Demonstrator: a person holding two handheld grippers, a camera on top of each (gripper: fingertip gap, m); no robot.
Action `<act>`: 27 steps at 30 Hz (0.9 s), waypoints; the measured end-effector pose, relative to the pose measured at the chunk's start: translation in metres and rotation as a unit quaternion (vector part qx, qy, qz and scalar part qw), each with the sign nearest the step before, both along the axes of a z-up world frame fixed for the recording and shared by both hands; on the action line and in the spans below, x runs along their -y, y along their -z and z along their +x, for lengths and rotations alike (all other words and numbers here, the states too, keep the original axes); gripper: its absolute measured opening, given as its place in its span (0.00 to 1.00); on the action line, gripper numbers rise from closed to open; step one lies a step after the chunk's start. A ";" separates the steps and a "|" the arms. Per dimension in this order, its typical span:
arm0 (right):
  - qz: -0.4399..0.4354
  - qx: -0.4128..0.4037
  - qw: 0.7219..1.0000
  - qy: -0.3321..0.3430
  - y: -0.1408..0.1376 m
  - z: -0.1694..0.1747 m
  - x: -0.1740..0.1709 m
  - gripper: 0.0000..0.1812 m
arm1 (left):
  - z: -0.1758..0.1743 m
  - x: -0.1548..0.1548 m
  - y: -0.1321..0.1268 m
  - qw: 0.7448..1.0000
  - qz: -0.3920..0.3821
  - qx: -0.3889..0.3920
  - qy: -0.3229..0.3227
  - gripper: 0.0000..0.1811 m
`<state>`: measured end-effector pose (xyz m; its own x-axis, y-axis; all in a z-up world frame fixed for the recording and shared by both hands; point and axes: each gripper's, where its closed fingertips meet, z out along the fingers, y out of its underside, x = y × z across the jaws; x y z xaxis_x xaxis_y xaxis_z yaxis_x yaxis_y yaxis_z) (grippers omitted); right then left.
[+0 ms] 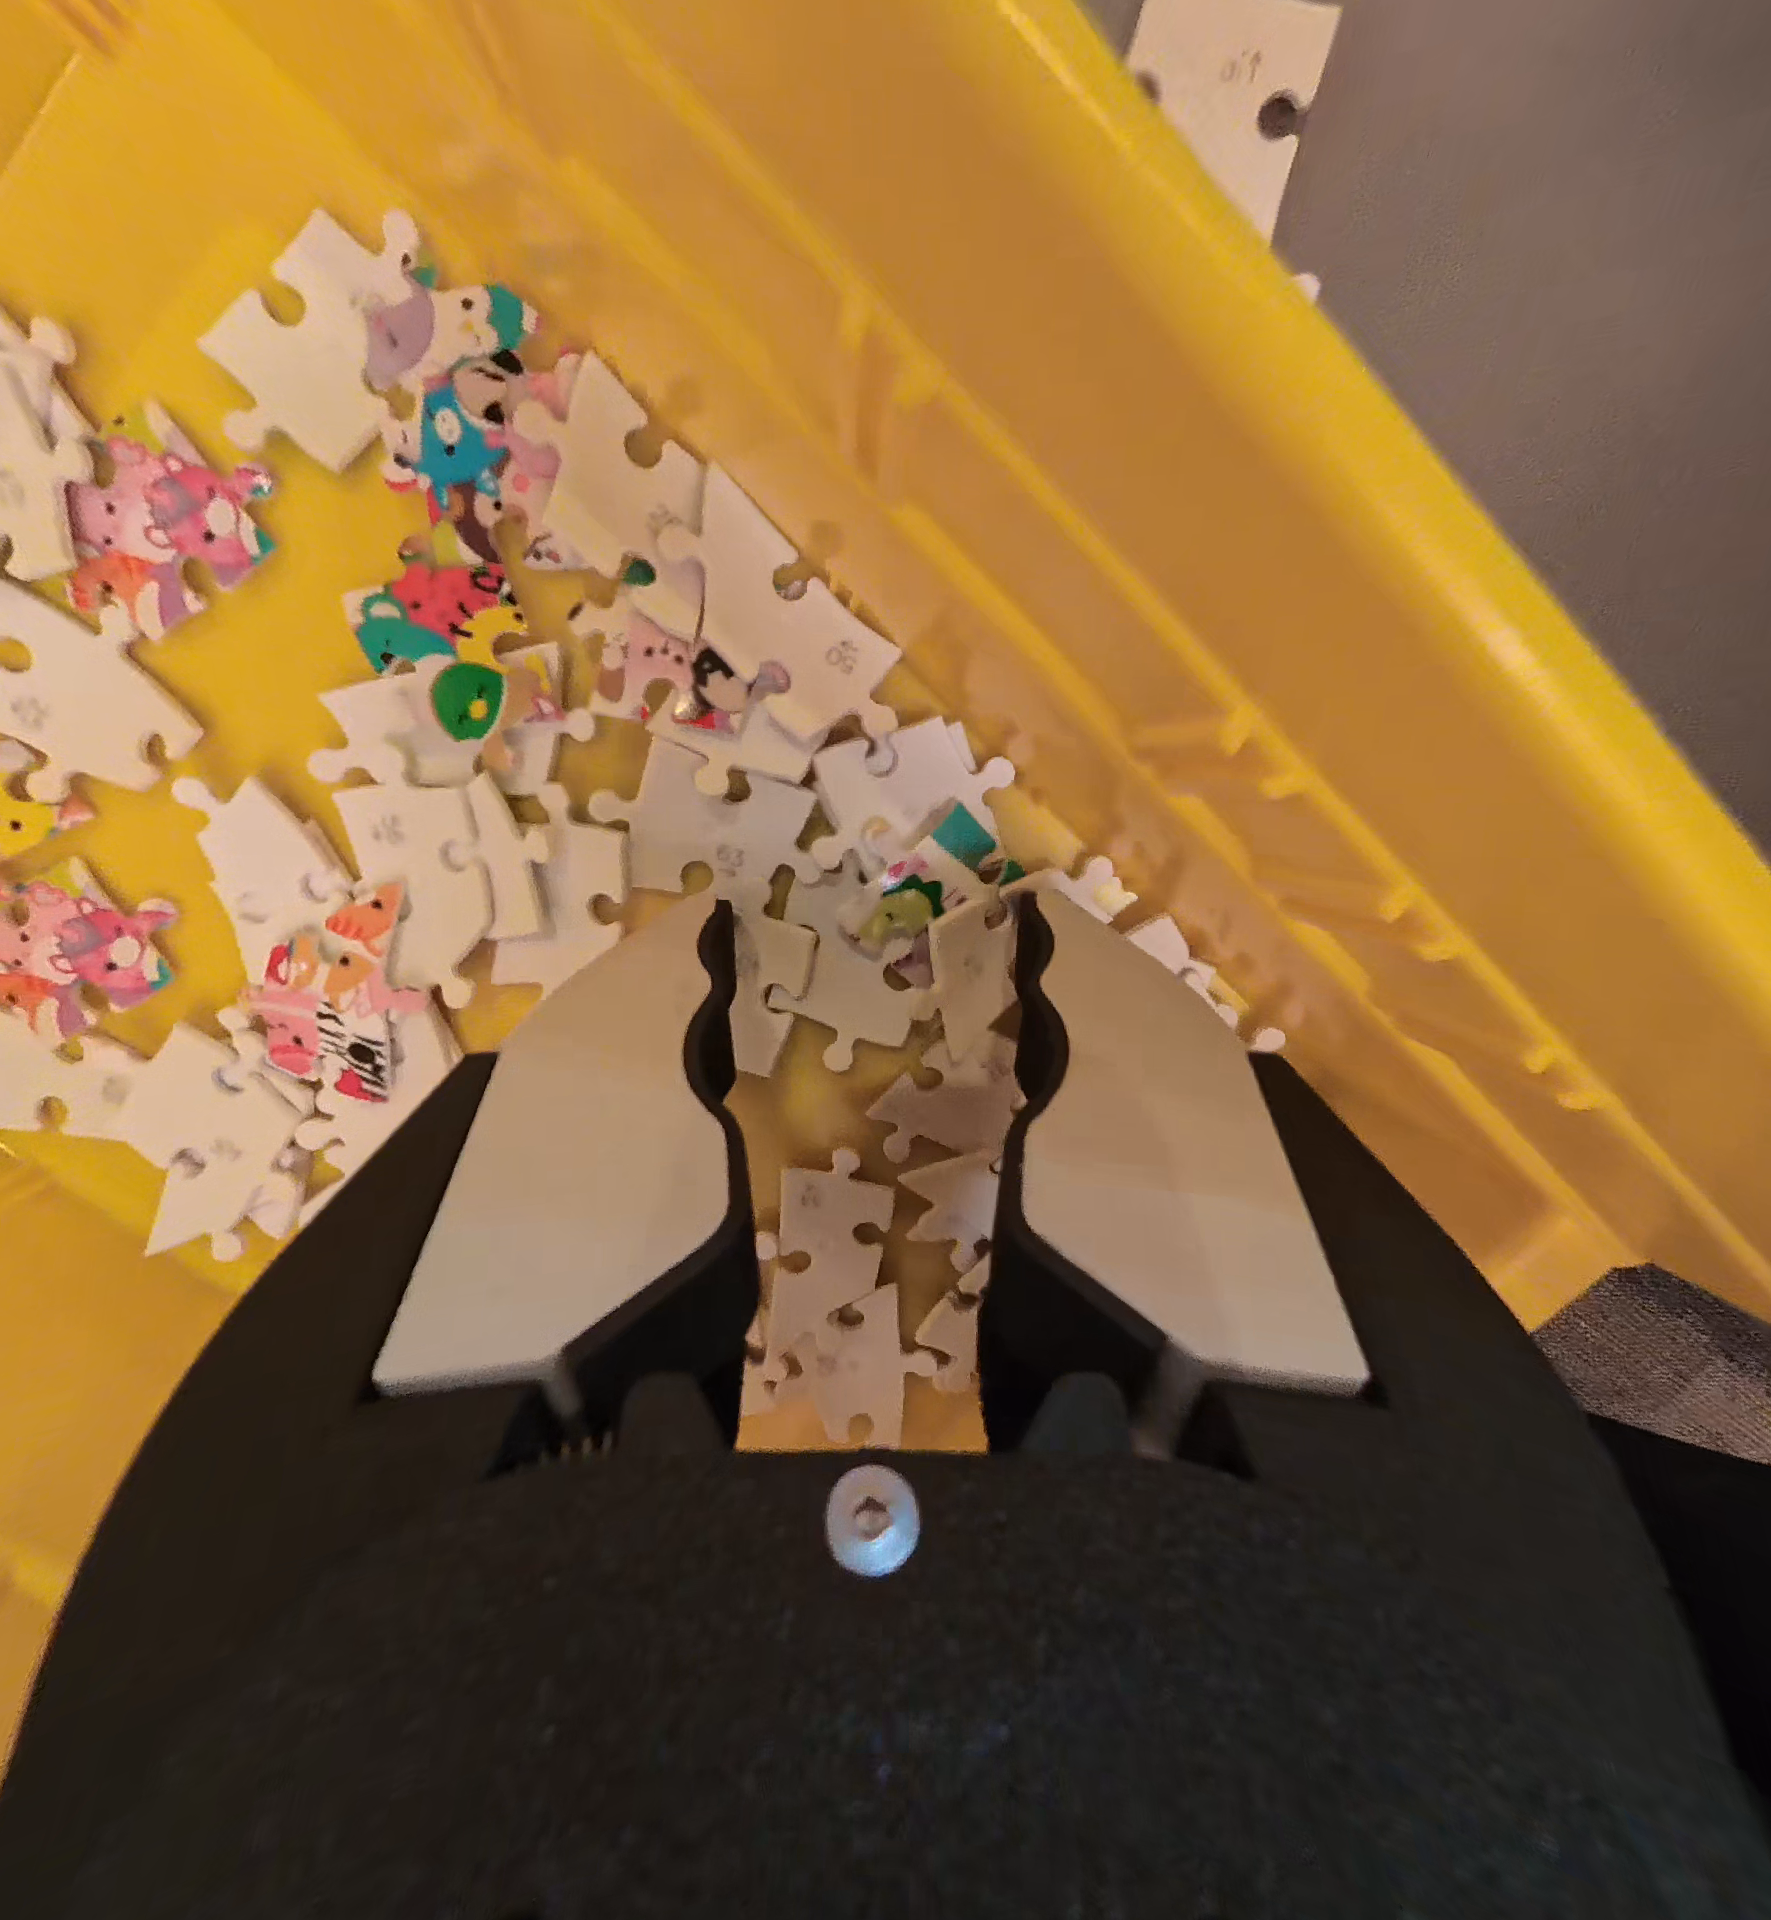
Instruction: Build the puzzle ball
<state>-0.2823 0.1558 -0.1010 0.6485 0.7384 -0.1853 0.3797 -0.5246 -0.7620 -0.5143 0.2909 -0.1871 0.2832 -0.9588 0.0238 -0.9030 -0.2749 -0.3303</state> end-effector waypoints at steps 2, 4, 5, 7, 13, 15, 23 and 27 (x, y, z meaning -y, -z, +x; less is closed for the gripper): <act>0.001 0.002 1.000 -0.001 0.000 -0.001 0.000 0.14 | 0.000 0.000 0.000 1.000 0.004 -0.003 0.001 0.28; -0.002 0.003 1.000 -0.003 0.001 -0.002 -0.001 0.14 | -0.005 0.000 0.000 1.000 0.006 -0.008 -0.006 0.25; -0.003 0.004 1.000 -0.004 0.002 -0.002 -0.001 0.14 | -0.009 -0.001 0.000 1.000 0.009 -0.014 -0.011 0.24; -0.003 0.004 1.000 -0.005 0.002 -0.003 -0.001 0.14 | -0.021 -0.003 0.001 0.999 0.014 -0.027 -0.023 0.25; -0.007 0.004 1.000 -0.013 0.004 -0.007 -0.002 0.14 | -0.048 -0.005 0.000 0.997 0.012 -0.034 -0.069 0.25; -0.008 0.006 1.000 -0.016 0.004 -0.008 -0.002 0.14 | -0.047 -0.005 -0.002 0.997 0.016 -0.024 -0.067 0.27; -0.005 0.010 1.000 -0.017 0.002 -0.010 -0.001 0.14 | -0.014 -0.001 0.002 0.999 0.003 0.012 -0.029 0.25; -0.004 0.010 1.000 -0.014 0.001 -0.008 -0.001 0.14 | -0.015 -0.002 0.000 1.000 0.014 0.010 -0.026 0.19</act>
<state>-0.2905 0.1565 -0.1020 0.6317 0.7544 -0.1787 0.4097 -0.5205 -0.7492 -0.5293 0.2929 -0.1875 0.3318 -0.9434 0.0038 -0.8810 -0.3113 -0.3564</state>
